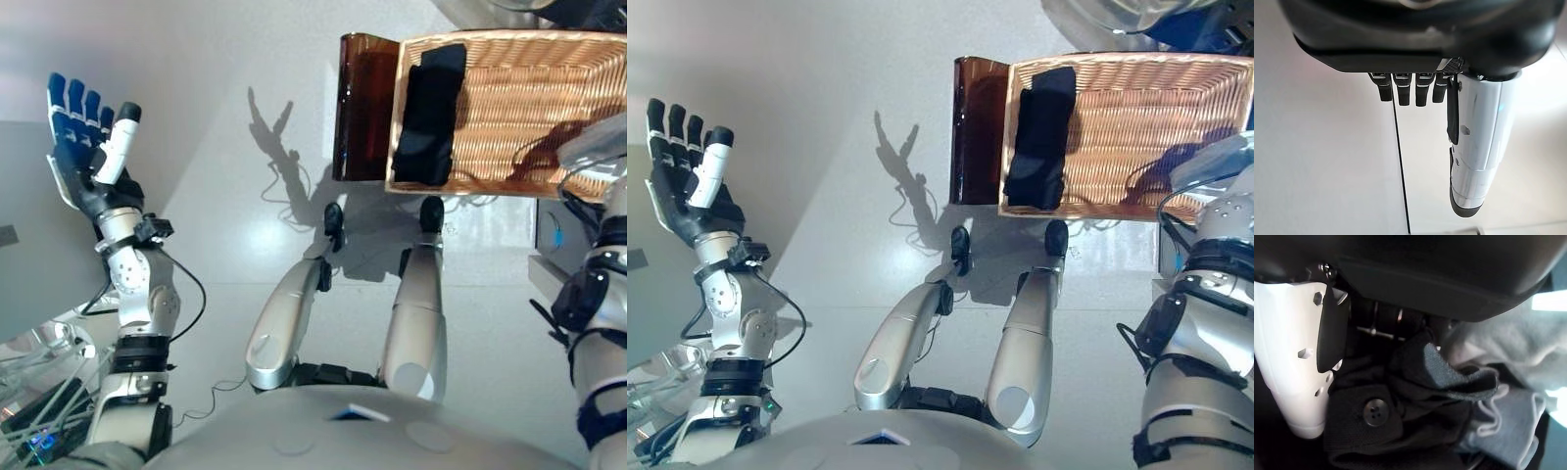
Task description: Pick up the clothes and place them into the washing machine
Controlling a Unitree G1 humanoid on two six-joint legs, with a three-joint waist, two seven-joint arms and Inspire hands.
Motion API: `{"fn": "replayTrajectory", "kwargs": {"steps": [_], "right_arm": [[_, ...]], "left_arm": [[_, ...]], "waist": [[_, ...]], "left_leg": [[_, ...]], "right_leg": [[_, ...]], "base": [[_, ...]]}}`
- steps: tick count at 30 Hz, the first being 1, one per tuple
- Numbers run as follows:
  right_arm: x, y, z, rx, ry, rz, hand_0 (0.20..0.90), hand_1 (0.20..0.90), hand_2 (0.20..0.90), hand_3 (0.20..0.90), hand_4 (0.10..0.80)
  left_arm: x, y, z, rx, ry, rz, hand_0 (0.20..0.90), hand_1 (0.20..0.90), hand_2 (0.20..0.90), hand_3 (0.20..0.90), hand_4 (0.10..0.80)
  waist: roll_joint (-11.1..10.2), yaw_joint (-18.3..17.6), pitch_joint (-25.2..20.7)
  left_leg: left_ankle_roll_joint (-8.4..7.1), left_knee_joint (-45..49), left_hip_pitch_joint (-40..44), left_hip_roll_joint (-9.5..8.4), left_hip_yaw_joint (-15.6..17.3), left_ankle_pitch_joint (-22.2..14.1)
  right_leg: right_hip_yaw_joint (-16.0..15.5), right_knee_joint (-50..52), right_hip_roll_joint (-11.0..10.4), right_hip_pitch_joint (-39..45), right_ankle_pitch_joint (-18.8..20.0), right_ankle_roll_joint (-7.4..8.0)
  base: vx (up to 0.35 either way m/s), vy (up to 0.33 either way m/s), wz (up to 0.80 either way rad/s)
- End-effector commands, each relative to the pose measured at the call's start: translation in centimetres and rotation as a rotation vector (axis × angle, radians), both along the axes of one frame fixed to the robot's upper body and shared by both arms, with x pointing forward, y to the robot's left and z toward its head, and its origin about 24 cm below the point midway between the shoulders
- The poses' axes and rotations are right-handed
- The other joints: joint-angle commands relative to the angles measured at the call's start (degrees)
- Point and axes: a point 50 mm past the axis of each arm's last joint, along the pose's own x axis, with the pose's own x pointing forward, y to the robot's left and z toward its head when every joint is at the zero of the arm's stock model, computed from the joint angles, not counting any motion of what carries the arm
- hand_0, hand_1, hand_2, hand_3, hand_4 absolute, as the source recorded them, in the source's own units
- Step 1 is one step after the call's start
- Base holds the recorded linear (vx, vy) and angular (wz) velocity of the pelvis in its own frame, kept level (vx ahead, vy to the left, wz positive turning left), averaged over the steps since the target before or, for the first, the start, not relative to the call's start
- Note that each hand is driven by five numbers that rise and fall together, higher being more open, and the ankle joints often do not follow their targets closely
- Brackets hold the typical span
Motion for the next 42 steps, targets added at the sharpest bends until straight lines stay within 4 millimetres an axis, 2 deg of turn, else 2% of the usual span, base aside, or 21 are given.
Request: {"fn": "replayTrajectory", "kwargs": {"steps": [1, 4, 8, 11, 12, 13, 17, 29, 30, 31, 35, 38, 42], "right_arm": [[-5.7, -1.1, 6.2, -0.376, -0.254, -0.229, 0.2, 0.2, 0.2, 0.2, 0.3], [-7.0, -1.9, 6.8, -0.376, -0.246, -0.297, 0.2, 0.2, 0.2, 0.2, 0.3], [-7.2, -2.4, 8.4, -0.404, -0.227, -0.311, 0.2, 0.2, 0.2, 0.2, 0.3], [-8.0, -3.1, 11.9, -0.469, -0.213, -0.349, 0.2, 0.2, 0.2, 0.2, 0.3], [-8.0, -3.1, 11.9, -0.469, -0.213, -0.349, 0.2, 0.2, 0.2, 0.2, 0.3], [-8.5, -3.3, 13.9, -0.515, -0.207, -0.362, 0.2, 0.2, 0.2, 0.2, 0.3], [-9.0, -3.8, 15.8, -0.573, -0.176, -0.362, 0.2, 0.2, 0.2, 0.2, 0.3], [-9.7, -4.6, 15.1, -0.558, -0.164, -0.382, 0.2, 0.2, 0.2, 0.2, 0.3], [-9.6, -4.7, 14.8, -0.552, -0.155, -0.379, 0.639, 0.639, 0.639, 0.639, 0.614], [-9.4, -4.8, 14.3, -0.546, -0.134, -0.367, 0.9, 0.9, 0.9, 0.9, 0.8], [-8.3, -5.0, 12.4, -0.515, -0.1, -0.296, 0.9, 0.9, 0.9, 0.9, 0.8], [-7.0, -4.9, 8.8, -0.433, -0.061, -0.237, 0.9, 0.9, 0.9, 0.9, 0.8], [-5.4, -3.6, 3.3, -0.333, -0.001, -0.144, 0.9, 0.9, 0.9, 0.9, 0.8]], "left_arm": [[-1.4, 2.7, 2.4, 0.028, -0.162, 0.155, 0.9, 0.9, 0.9, 0.9, 0.8], [-1.4, 3.0, 2.7, 0.043, -0.172, 0.157, 0.9, 0.9, 0.9, 0.9, 0.8], [-1.4, 3.4, 2.7, 0.047, -0.167, 0.172, 0.9, 0.9, 0.9, 0.9, 0.8], [-1.6, 3.6, 2.6, 0.066, -0.156, 0.167, 0.9, 0.9, 0.9, 0.9, 0.8], [-1.6, 3.6, 2.6, 0.066, -0.156, 0.167, 0.9, 0.9, 0.9, 0.9, 0.8], [-1.7, 3.6, 2.6, 0.075, -0.153, 0.153, 0.9, 0.9, 0.9, 0.9, 0.8], [-1.8, 3.8, 2.6, 0.091, -0.15, 0.149, 0.9, 0.9, 0.9, 0.9, 0.8], [-1.6, 3.5, 2.2, 0.06, -0.144, 0.148, 0.9, 0.9, 0.9, 0.9, 0.8], [-1.6, 3.5, 2.1, 0.057, -0.139, 0.15, 0.9, 0.9, 0.9, 0.9, 0.8], [-1.6, 3.5, 2.0, 0.057, -0.137, 0.149, 0.9, 0.9, 0.9, 0.9, 0.8], [-1.3, 3.2, 1.9, 0.047, -0.136, 0.138, 0.9, 0.9, 0.9, 0.9, 0.8], [-1.0, 2.7, 1.8, 0.031, -0.137, 0.116, 0.9, 0.9, 0.9, 0.9, 0.8], [-0.7, 2.7, 1.7, 0.009, -0.134, 0.12, 0.9, 0.9, 0.9, 0.9, 0.8]], "waist": [[-0.1, -2.7, -6.2], [0.5, -3.0, -7.2], [1.3, -2.6, -8.2], [1.8, -2.1, -9.4], [1.8, -2.1, -9.4], [2.1, -1.7, -10.0], [2.1, -1.5, -10.6], [1.4, -2.1, -11.3], [1.4, -2.1, -11.4], [1.3, -2.0, -11.4], [0.8, -2.1, -11.2], [0.4, -2.1, -11.1], [-0.2, -2.4, -11.4]], "left_leg": [[-4.71, 4.6, 0.7, 1.44, -3.6, -3.5], [-5.02, 2.2, 2.0, 1.09, -3.2, -2.1], [-4.91, 0.9, 2.5, 0.83, -2.9, -1.7], [-4.86, 0.4, 2.8, 0.88, -2.5, -1.9], [-4.86, 0.4, 2.8, 0.88, -2.5, -1.9], [-5.0, 0.4, 3.0, 1.11, -2.2, -2.0], [-5.33, 0.0, 3.3, 1.78, -2.0, -1.9], [-5.86, -2.7, 4.8, 2.42, -2.7, -0.4], [-5.84, -3.0, 4.8, 2.42, -2.8, -0.3], [-5.83, -3.1, 4.9, 2.42, -2.9, -0.3], [-5.85, -3.1, 5.3, 2.52, -3.0, -0.3], [-5.81, -3.5, 6.2, 2.55, -3.2, -0.2], [-5.77, -4.8, 8.2, 2.82, -3.8, 0.2]], "right_leg": [[-3.2, -5.7, 5.1, 8.1, -4.1, -4.54], [-3.0, -6.6, 4.6, 8.3, -3.3, -4.5], [-2.6, -7.6, 4.0, 8.3, -2.8, -4.28], [-2.0, -7.6, 3.9, 8.3, -2.7, -4.19], [-2.0, -7.6, 3.9, 8.3, -2.7, -4.19], [-1.9, -7.5, 3.9, 8.3, -2.8, -4.14], [-2.2, -7.5, 4.1, 8.6, -2.9, -4.13], [-3.2, -9.1, 4.4, 10.3, -2.6, -4.07], [-3.3, -9.4, 4.4, 10.4, -2.6, -4.06], [-3.5, -9.6, 4.4, 10.6, -2.5, -4.05], [-3.7, -9.9, 4.4, 11.1, -2.2, -4.07], [-4.0, -10.6, 4.2, 12.4, -1.9, -3.98], [-4.4, -12.1, 3.8, 14.6, -1.4, -3.9]], "base": [[0.0, 0.0, 0.0], [-0.006, 0.096, -0.06], [-0.002, 0.028, 0.01], [-0.004, 0.008, -0.03], [-0.026, -0.012, -0.09], [0.003, -0.014, -0.08], [-0.001, -0.043, -0.03], [0.0, -0.015, 0.0], [-0.008, -0.007, 0.05], [-0.014, -0.007, 0.04], [-0.005, -0.002, 0.01], [-0.005, 0.012, 0.05], [0.027, 0.015, 0.05]]}}
